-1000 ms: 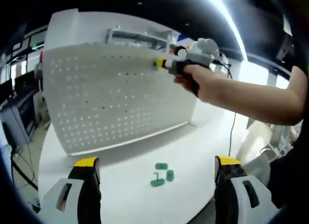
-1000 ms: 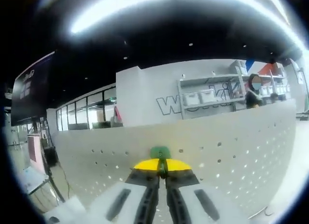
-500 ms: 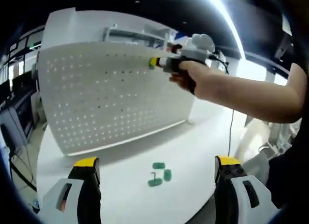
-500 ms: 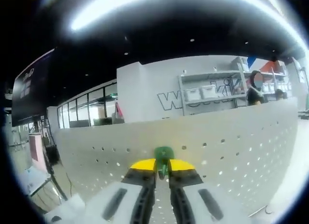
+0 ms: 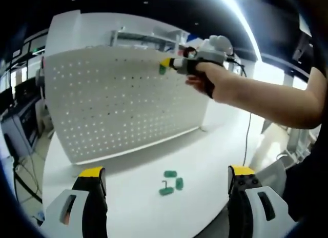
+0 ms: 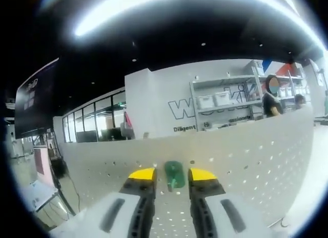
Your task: Insert the hook assembly into the mounting plate slot until the hook locks in place.
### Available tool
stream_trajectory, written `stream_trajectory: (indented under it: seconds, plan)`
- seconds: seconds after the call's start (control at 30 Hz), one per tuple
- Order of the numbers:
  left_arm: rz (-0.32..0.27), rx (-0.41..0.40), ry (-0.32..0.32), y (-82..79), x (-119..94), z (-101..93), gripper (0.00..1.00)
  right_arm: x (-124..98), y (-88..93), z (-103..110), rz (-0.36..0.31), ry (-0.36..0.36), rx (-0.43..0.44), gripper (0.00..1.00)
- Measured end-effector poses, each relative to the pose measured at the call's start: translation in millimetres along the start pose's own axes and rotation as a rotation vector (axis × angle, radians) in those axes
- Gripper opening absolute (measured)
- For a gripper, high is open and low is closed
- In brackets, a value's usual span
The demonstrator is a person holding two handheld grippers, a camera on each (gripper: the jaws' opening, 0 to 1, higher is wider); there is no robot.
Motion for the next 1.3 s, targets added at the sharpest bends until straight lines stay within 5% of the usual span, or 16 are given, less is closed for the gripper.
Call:
stream_trajectory:
  seconds: [0.67, 1.3]
  plan:
    - [0.015, 0.012, 0.001, 10.7, -14, -15.7, 1.00, -52, 6.0, 5, 0.080, -0.074, -0.038, 0.27]
    - [0.025, 0.005, -0.022, 22.5, -25, -16.9, 1.00, -111, 56.3, 22, 0.241, -0.202, -0.079, 0.30]
Point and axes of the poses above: the point that each gripper's makers call its tool centre point, and the gripper's own axes: x roughly forward along the fingers, z roughly to its left, y roughly out of its underside, the point moved 3 cm from there along -x, roughly backward along the fingers, and after that the axes turned 10 degrees about -y, right-handed, at the moved point
